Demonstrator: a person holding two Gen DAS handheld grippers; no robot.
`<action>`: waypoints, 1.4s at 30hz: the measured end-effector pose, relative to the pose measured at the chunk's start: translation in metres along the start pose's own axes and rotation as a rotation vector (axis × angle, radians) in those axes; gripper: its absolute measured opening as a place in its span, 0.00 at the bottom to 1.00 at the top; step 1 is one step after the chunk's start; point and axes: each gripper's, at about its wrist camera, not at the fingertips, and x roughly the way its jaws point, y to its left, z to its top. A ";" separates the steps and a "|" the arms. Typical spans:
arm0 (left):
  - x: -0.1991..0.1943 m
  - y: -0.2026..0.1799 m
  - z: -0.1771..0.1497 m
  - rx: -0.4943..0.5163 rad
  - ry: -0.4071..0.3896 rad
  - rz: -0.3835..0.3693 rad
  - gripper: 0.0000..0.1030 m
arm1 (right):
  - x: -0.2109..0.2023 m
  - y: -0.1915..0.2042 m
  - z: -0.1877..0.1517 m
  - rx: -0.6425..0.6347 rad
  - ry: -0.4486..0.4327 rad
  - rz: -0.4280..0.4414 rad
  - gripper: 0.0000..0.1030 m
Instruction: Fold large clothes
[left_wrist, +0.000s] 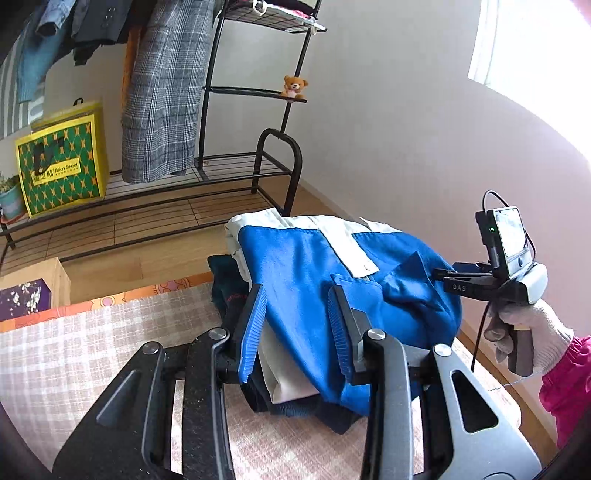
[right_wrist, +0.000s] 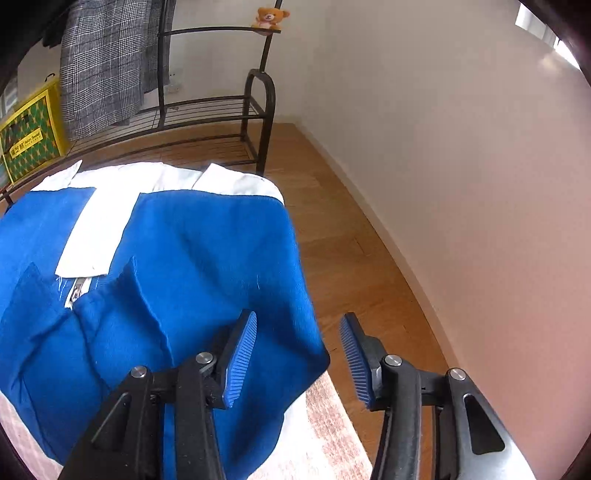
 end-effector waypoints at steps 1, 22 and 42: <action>-0.012 -0.005 -0.001 0.022 -0.008 0.004 0.33 | -0.007 -0.002 -0.004 0.016 -0.009 0.006 0.46; -0.288 -0.051 -0.065 0.102 -0.189 0.041 0.33 | -0.326 0.061 -0.118 -0.070 -0.445 0.173 0.53; -0.528 -0.071 -0.169 0.164 -0.272 0.116 0.61 | -0.529 0.103 -0.281 -0.046 -0.633 0.218 0.93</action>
